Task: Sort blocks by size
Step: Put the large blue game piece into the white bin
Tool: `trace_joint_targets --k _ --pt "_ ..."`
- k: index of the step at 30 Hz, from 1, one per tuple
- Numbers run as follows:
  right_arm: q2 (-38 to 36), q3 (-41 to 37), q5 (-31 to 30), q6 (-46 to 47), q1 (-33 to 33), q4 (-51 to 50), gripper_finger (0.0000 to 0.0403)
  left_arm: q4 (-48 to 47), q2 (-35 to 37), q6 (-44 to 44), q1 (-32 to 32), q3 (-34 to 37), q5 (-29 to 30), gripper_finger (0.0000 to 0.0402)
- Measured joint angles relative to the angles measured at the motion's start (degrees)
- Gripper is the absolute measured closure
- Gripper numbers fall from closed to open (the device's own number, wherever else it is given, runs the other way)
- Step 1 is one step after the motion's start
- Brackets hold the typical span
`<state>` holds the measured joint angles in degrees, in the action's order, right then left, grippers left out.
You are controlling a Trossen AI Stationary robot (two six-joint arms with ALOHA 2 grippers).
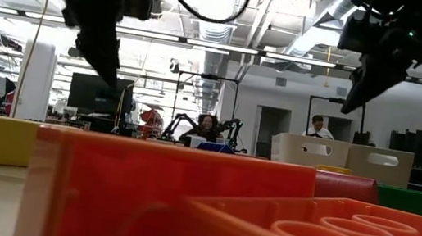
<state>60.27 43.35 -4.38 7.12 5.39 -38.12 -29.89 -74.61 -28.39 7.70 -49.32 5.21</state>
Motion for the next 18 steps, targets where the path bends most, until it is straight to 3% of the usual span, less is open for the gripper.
trace_joint_targets --k 3,9,14,18 --pt "0.07 0.43 0.49 0.31 0.0 1.3 0.021 0.69 -3.96 -1.97 -0.11 -0.81 -1.23 0.0152" --pt "-0.89 1.77 1.49 1.38 -0.96 -0.13 0.021 0.1 -11.65 -5.31 -1.38 -4.06 -10.43 0.0152" --pt "-1.09 1.77 1.44 1.18 -0.7 -4.26 0.021 -3.97 -15.03 -6.13 -1.06 -6.55 -7.63 0.0152" --pt "-1.14 1.79 1.49 -0.13 -0.77 -3.58 0.021 -3.57 -15.56 -1.64 -1.07 -7.08 -6.6 0.0152"
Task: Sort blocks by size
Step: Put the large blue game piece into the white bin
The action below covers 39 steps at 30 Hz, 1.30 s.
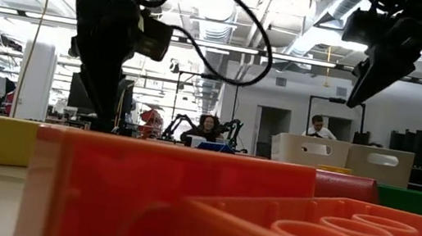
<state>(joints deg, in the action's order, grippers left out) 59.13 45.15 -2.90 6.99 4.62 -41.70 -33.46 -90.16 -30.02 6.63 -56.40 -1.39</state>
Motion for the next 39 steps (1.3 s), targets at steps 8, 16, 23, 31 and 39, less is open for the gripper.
trace_joint_targets --k 8,16,23,31,39 --pt "0.07 0.0 0.09 -2.52 1.11 2.5 0.021 -0.08 0.02 23.52 -0.12 -0.09 0.48 0.0152" --pt "0.07 0.0 0.09 -0.6 3.65 5.4 0.021 -1.07 -0.01 33.68 -0.15 0.44 -0.31 0.0152" --pt "0.07 0.0 0.09 0.08 4.29 10.9 0.021 -1.79 -0.01 38.86 -0.15 0.44 -0.33 0.0152" --pt "0.07 0.0 0.09 -0.42 6.14 10.65 0.021 -1.09 -0.79 37.09 -0.15 0.44 -1.55 0.0152" --pt "0.09 0.0 0.09 -1.92 7.19 10.59 0.021 4.24 -6.89 35.05 0.36 0.44 -1.26 0.0152"
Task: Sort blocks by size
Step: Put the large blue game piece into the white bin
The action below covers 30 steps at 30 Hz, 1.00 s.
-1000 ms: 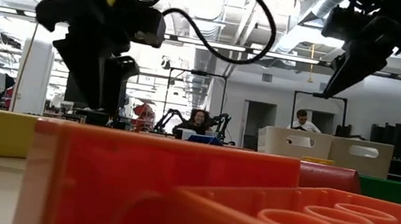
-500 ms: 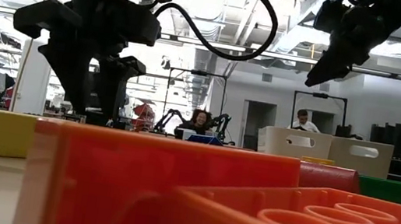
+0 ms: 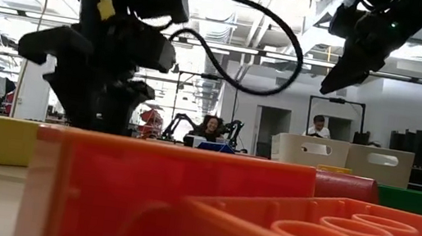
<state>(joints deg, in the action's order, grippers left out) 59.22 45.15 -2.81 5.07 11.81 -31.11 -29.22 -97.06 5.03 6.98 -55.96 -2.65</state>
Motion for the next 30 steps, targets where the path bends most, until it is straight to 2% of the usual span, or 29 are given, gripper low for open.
trace_joint_targets --k 8,16,23,26,30 --pt "0.0 0.0 0.07 -0.24 -0.02 -2.1 0.021 0.5 -2.26 0.89 0.2 -0.11 0.56 0.0163" --pt "0.0 0.0 0.11 -0.57 1.46 -2.42 0.021 0.47 -2.3 -0.58 0.04 -0.11 1.8 0.0266" --pt "-0.13 0.0 -0.2 3.13 7.14 -3.23 0.021 -0.8 -1.31 -6.55 -2.67 -0.3 2.53 0.0266" --pt "-1.27 0.0 -2.36 5.34 9.49 -3.34 0.021 -1.89 0.91 -6.56 -5.47 -1.62 5.31 0.0266" --pt "-3.53 0.0 -5.1 8.01 11.51 -3.34 0.021 -1.41 3.88 -4.37 -10.56 -5.83 5.62 0.0266"
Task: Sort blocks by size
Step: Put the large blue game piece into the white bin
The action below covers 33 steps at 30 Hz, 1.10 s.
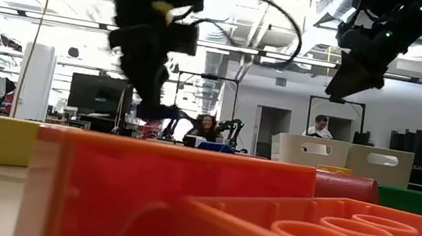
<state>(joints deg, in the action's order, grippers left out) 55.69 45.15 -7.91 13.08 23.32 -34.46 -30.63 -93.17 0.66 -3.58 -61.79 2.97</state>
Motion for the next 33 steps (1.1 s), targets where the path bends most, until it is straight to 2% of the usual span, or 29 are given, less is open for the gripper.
trace_joint_targets --k 6,13,21,26,29,33 --pt "-4.21 0.0 -6.14 4.61 1.66 0.0 0.021 2.62 -2.76 4.34 -7.94 -11.14 -1.02 0.0266" --pt "-9.77 0.0 -8.77 8.05 1.06 -0.66 0.021 5.99 -13.9 5.19 -13.93 -25.62 -6.33 0.0266" --pt "-12.01 0.0 -8.84 13.09 -2.37 1.09 0.021 11.47 -28.69 -2.15 -17.18 -42.57 -13.44 0.0266" --pt "-11.15 0.0 -10.0 17.81 -4.59 1.38 0.021 11.72 -37.47 -5.01 -17.92 -53.35 -13.67 0.0265" --pt "-10.1 0.0 -11.51 19.36 -6.5 2.51 0.021 11.88 -42.14 -5.24 -17.81 -58.98 -13.73 0.0249" --pt "-9.12 0.0 -13.26 20.57 -8.47 3.82 0.021 11.48 -46.39 -10.58 -17.85 -64.28 -12.83 0.0231"
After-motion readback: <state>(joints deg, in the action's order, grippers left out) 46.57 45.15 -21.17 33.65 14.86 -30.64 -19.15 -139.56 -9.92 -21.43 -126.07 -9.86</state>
